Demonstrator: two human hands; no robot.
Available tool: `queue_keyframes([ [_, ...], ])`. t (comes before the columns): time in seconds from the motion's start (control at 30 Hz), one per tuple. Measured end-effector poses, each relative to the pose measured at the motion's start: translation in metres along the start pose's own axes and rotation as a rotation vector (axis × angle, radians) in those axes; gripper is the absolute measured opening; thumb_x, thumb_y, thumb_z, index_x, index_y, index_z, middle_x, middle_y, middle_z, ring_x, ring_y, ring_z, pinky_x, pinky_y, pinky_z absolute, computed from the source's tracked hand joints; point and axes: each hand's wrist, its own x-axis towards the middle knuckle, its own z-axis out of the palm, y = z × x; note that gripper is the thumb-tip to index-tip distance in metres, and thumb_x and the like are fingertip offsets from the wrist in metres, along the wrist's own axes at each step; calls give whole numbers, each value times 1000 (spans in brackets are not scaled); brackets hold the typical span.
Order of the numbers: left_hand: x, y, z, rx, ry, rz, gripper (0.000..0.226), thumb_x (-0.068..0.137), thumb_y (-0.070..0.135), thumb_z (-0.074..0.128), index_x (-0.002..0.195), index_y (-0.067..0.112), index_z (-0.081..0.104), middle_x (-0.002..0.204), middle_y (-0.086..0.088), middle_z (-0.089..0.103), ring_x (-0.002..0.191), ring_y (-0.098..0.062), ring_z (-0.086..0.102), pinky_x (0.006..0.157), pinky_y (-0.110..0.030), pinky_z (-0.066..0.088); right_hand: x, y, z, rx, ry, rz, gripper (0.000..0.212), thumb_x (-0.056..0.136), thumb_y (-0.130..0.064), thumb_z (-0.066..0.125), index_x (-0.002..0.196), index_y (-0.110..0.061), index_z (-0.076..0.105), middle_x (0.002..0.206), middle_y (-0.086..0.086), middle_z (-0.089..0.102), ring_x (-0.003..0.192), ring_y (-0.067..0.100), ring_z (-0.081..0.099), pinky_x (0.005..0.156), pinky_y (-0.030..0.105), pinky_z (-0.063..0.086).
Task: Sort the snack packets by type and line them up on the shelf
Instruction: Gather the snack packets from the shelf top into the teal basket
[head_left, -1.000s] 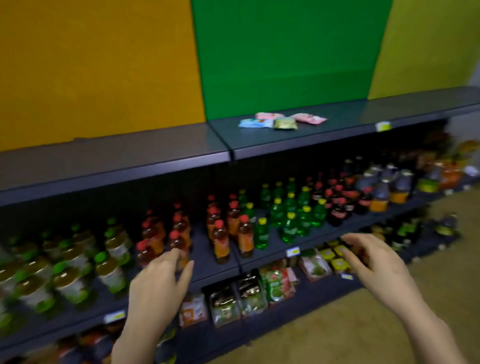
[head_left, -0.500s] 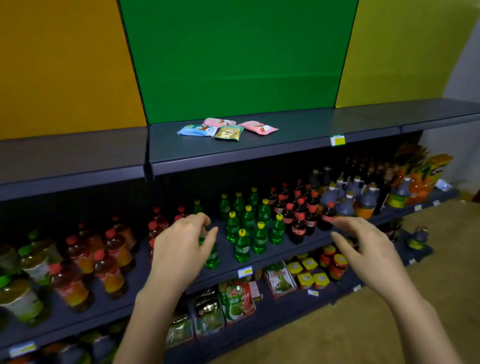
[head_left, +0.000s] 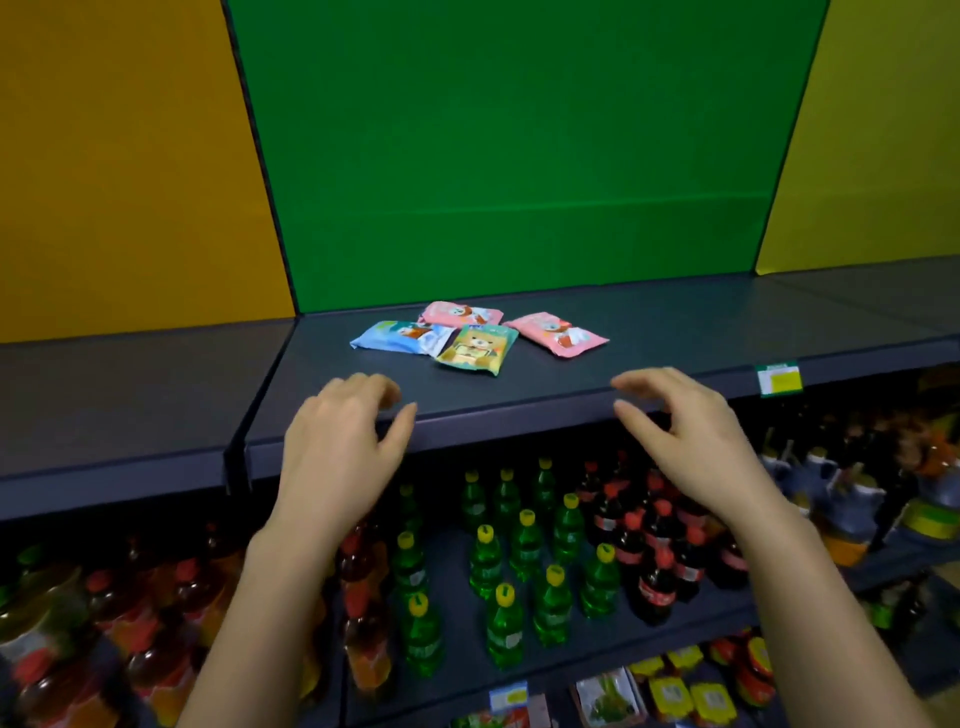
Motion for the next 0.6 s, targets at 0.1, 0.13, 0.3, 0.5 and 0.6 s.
queue_keyframes([
  [0.1, 41, 3, 20, 16, -45, -81, 25, 91, 33, 54, 100, 12, 62, 104, -6, 65, 101, -28, 55, 78, -37, 42, 52, 9, 13, 35, -25, 27, 25, 89, -28, 57, 112, -21, 63, 111, -4, 63, 110, 18, 57, 94, 40, 46],
  [0.13, 53, 3, 26, 34, -89, -117, 28, 91, 35, 52, 103, 12, 61, 108, -6, 63, 104, -27, 54, 79, -36, 42, 68, 11, 18, 37, -52, 44, 26, 89, -30, 56, 113, -22, 62, 115, -4, 62, 112, 18, 56, 95, 40, 45],
  [0.3, 105, -3, 55, 166, -357, -304, 47, 95, 47, 40, 113, 6, 55, 121, -14, 58, 110, -31, 51, 82, -36, 42, 135, 24, 43, -88, -211, 149, 45, 90, -44, 50, 128, -19, 52, 133, 3, 51, 122, 25, 48, 92, 38, 41],
  [0.5, 155, -5, 87, 122, -458, -572, 71, 93, 58, 31, 140, 5, 32, 143, -22, 36, 129, -34, 39, 100, -41, 37, 184, 43, 78, -297, -416, 186, 81, 79, -74, 39, 132, -13, 46, 134, 9, 46, 124, 29, 41, 90, 39, 40],
  [0.6, 179, -10, 102, 130, -431, -637, 82, 91, 63, 31, 146, 4, 19, 147, -23, 30, 134, -35, 34, 104, -42, 33, 200, 48, 85, -279, -444, 172, 80, 74, -75, 48, 127, -16, 49, 128, 9, 48, 120, 28, 45, 88, 38, 42],
])
